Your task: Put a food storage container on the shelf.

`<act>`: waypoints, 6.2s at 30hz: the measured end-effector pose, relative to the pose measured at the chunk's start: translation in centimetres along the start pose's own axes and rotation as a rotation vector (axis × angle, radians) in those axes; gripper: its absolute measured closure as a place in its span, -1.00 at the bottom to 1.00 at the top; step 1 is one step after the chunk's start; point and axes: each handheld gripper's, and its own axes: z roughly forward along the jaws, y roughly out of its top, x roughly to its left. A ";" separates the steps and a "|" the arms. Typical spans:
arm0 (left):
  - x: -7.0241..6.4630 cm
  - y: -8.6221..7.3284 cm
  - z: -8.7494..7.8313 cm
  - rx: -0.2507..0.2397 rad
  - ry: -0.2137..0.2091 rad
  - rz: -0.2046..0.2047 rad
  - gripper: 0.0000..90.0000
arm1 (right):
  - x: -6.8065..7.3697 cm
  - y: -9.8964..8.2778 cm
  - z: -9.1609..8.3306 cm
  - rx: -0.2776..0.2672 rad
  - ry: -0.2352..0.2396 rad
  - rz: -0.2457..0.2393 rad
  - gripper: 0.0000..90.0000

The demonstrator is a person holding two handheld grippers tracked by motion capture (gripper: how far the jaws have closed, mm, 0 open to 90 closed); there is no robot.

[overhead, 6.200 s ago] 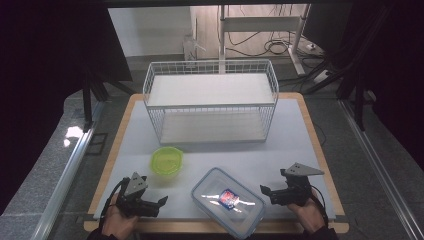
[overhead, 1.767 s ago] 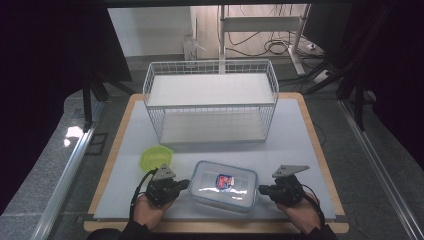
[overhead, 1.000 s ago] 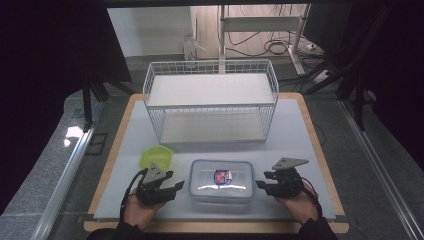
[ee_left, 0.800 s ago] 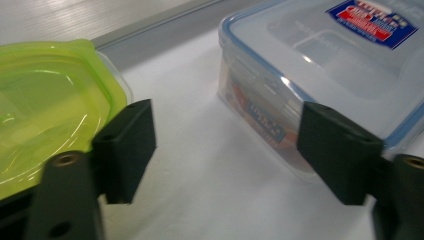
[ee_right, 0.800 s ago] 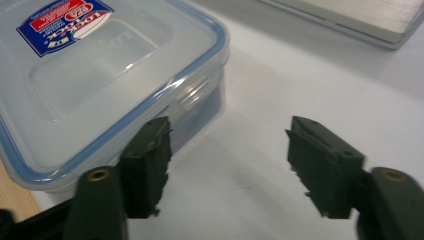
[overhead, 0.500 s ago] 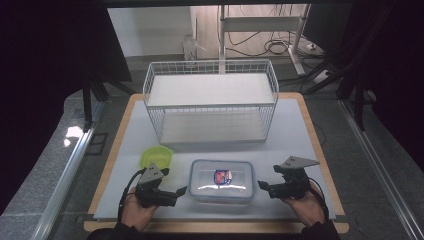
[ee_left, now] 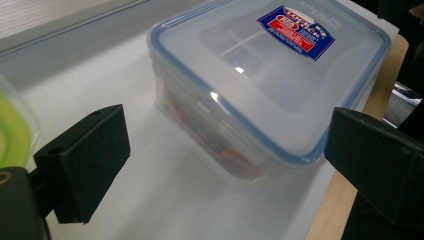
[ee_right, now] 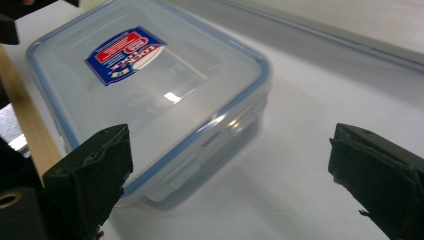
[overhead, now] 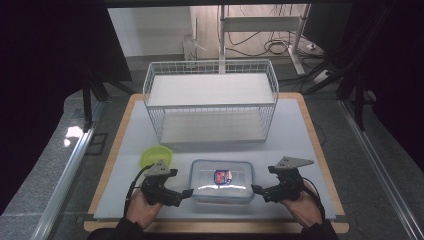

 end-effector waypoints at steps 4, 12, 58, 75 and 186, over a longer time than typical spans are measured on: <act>0.0 0.5 1.0 0.029 -0.010 -0.008 -0.90 | 0.2 0.2 0.5 0.003 0.039 0.008 -0.95; 0.5 0.8 2.4 0.054 -0.070 -0.059 -0.93 | 0.6 0.2 2.1 0.065 0.099 0.013 -0.99; -0.4 -1.0 0.7 0.010 -0.213 -0.190 -0.16 | 0.8 -0.9 0.1 0.055 0.231 0.260 -0.07; -0.2 -1.0 0.2 -0.017 -0.224 -0.302 0.12 | 1.1 -1.0 -0.3 0.031 0.214 0.304 0.05; 11.6 21.5 -6.9 -0.242 -0.072 -0.185 0.17 | -7.8 25.2 0.0 -0.237 0.177 0.236 0.09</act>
